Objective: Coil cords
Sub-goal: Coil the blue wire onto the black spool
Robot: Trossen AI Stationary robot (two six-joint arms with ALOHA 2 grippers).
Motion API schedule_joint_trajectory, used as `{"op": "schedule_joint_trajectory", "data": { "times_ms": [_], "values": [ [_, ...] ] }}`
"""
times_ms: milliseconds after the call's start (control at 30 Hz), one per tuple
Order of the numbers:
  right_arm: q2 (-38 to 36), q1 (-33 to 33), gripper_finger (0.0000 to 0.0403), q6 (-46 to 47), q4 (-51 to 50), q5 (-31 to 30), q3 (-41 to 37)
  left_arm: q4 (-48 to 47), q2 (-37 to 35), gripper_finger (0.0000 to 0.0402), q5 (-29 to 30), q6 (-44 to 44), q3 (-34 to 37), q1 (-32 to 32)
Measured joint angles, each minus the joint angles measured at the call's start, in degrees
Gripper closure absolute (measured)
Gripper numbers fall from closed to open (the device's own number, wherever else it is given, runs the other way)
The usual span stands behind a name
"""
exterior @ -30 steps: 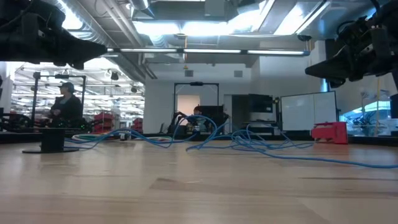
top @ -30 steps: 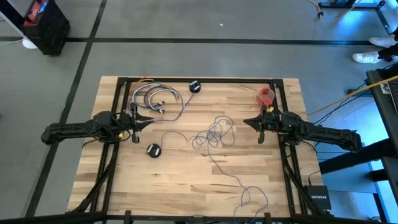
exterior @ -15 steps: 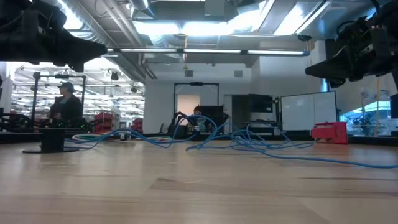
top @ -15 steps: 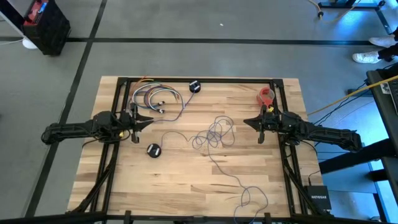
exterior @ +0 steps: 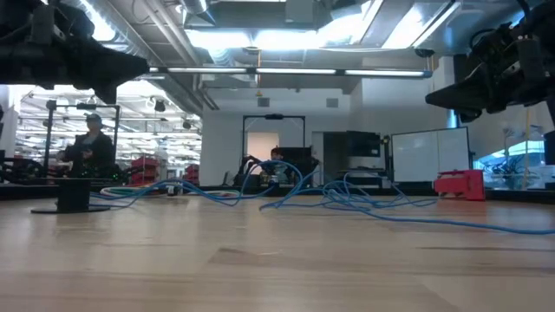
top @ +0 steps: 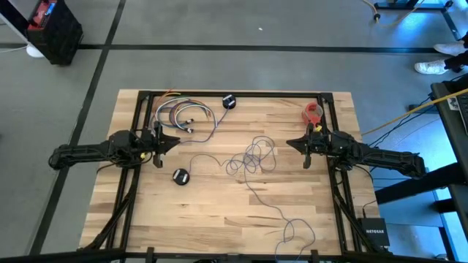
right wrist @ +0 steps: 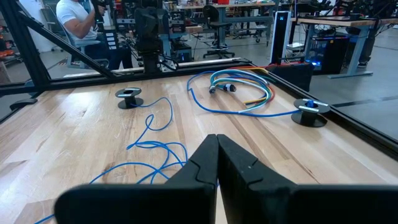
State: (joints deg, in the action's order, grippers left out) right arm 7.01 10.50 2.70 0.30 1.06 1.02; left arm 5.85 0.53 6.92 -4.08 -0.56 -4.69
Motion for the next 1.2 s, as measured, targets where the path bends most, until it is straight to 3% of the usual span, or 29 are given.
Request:
{"op": "schedule_joint_trajectory", "data": {
  "times_ms": [233,467,633,967,1200],
  "values": [
    [0.0,0.02,0.0393,0.0,0.0,0.0,0.0,8.14,-0.02,0.0354,-0.43,2.46,0.0,0.1],
    [0.0,0.0,0.0393,-0.22,-0.01,-0.18,0.0,8.37,1.37,0.0354,-3.0,-4.76,0.0,3.2],
    [0.0,0.02,0.0393,-2.98,0.26,-3.26,0.0,8.3,4.88,0.0362,1.2,-8.74,-0.07,5.28],
    [0.0,0.0,0.0393,-3.02,0.15,-2.81,0.0,11.06,17.02,0.04,1.86,-11.17,-4.01,9.48],
    [0.0,0.0,0.0393,0.77,2.22,-2.31,-0.11,11.0,30.23,0.0401,11.84,-11.72,-9.29,13.88]
  ]
}}
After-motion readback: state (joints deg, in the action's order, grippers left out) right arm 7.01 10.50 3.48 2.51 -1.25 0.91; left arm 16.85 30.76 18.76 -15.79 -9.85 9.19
